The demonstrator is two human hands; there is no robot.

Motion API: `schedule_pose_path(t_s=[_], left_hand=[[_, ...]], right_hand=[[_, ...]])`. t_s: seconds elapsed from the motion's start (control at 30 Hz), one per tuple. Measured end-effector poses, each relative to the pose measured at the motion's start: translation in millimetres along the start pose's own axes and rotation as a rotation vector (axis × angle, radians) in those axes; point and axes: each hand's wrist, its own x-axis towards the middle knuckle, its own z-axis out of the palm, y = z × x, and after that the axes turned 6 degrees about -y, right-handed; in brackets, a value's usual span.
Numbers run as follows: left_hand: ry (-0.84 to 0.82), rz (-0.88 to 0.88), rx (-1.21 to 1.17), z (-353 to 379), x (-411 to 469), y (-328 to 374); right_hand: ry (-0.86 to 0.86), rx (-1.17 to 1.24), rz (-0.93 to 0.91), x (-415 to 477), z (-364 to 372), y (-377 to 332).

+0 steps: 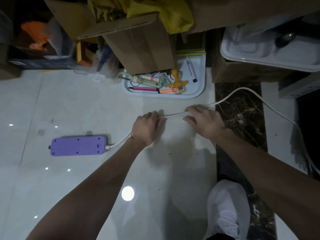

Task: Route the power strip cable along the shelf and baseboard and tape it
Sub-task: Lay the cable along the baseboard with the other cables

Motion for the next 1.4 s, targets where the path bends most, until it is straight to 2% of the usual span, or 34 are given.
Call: schedule_pose_path(t_s=[0.07, 0.13, 0.2, 0.37, 0.43, 0.5, 0.57, 0.67, 0.73, 0.87, 0.97, 1.07, 1.13, 1.23, 1.3, 1.4], left_hand=[[0.023, -0.103, -0.023, 7, -4, -1], [0.025, -0.153, -0.065, 10, -5, 2], [0.059, -0.129, -0.069, 12, -9, -3], [0.075, -0.114, 0.149, 8, -34, -44], [0.077, -0.127, 0.217, 3, -41, -55], [0.043, -0.082, 0.249, -1, -43, -61], [-0.002, -0.038, 0.287, -2, -42, -64], [0.027, -0.013, 0.37, -3, -37, -70], [0.055, 0.011, 0.397, -6, -35, -75], [0.085, -0.007, 0.336, -11, -37, -84], [0.148, -0.063, 0.219, -13, -49, -97], [0.179, -0.082, 0.267, -18, -72, -121], [0.169, -0.173, 0.28, -24, -83, -138], [0.057, -0.253, 0.217, -36, -89, -155], [-0.045, -0.212, 0.24, -45, -88, -161], [-0.074, -0.141, 0.352, -60, -79, -164]], right_hand=[[0.003, -0.016, -0.026, -1, 6, -3], [0.034, -0.046, 0.027, 3, 11, -5], [0.071, -0.099, 0.099, 6, 13, -3], [0.202, -0.228, 0.266, 5, 17, 9], [0.249, -0.208, 0.375, 5, 18, 3], [0.241, -0.172, 0.405, 4, 14, -9], [0.186, -0.139, 0.301, 3, 12, -26], [0.107, -0.061, 0.004, 1, 15, -54], [0.099, -0.038, -0.062, 7, 14, -71], [0.038, -0.11, -0.034, 27, 19, -94], [0.092, -0.175, 0.004, 40, 17, -100], [0.119, -0.184, 0.069, 49, 16, -102], [0.136, -0.187, 0.101, 52, 21, -105], [0.135, -0.203, 0.13, 51, 30, -107], [0.142, -0.19, 0.118, 50, 34, -106], [0.181, -0.172, 0.078, 48, 38, -103]])
